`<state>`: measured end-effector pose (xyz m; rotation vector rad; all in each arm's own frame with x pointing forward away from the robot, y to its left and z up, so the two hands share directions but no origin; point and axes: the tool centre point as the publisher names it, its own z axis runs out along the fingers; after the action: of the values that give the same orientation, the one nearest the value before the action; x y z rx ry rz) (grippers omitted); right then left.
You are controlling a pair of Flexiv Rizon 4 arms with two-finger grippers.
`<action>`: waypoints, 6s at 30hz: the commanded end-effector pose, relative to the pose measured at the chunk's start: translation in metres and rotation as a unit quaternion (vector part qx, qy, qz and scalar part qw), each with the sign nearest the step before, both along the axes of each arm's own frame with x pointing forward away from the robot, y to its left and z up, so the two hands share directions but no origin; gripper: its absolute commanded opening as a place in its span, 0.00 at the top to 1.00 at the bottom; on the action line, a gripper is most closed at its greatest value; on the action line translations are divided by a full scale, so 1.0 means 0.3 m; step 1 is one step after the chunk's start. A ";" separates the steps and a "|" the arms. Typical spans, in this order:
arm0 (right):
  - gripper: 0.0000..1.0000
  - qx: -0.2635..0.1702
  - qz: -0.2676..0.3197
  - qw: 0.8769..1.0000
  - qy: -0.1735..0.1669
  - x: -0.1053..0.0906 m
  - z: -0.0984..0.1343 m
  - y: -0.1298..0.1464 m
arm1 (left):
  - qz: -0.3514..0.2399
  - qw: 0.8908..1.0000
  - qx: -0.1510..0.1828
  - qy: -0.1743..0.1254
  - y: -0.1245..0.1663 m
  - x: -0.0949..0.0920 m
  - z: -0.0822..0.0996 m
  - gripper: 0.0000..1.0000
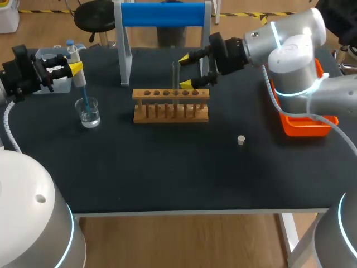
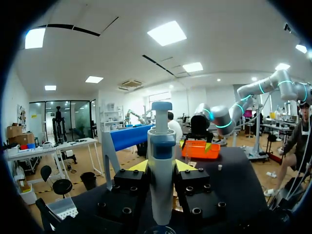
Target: Invert the test tube, pick up the pipette, mount the tip to pipette, aspirate from beaker and dispense into the tube, eject the tip, return the pipette, and cap with the stopper.
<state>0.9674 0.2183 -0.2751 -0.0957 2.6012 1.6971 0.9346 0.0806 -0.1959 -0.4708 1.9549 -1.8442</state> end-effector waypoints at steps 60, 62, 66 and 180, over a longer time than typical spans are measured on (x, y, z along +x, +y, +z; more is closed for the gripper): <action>0.00 -0.070 -0.028 0.997 -0.036 0.034 -0.098 0.104 | -0.001 1.000 0.000 0.000 0.002 -0.002 0.002 1.00; 0.00 -0.069 -0.029 0.997 -0.035 0.032 -0.100 0.104 | -0.001 1.000 0.000 0.000 0.002 -0.002 0.002 1.00; 0.00 -0.066 -0.032 0.997 -0.030 0.031 -0.106 0.103 | -0.001 1.000 0.000 0.000 0.002 -0.002 0.002 1.00; 0.00 -0.069 -0.023 0.997 -0.033 0.044 -0.095 0.109 | -0.104 0.989 0.060 -0.080 -0.531 -0.066 0.673 1.00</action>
<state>0.9807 0.2518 -0.3045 -0.0914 2.6448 1.4734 0.9065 -0.0721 0.0041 -0.0880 2.0467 -1.8051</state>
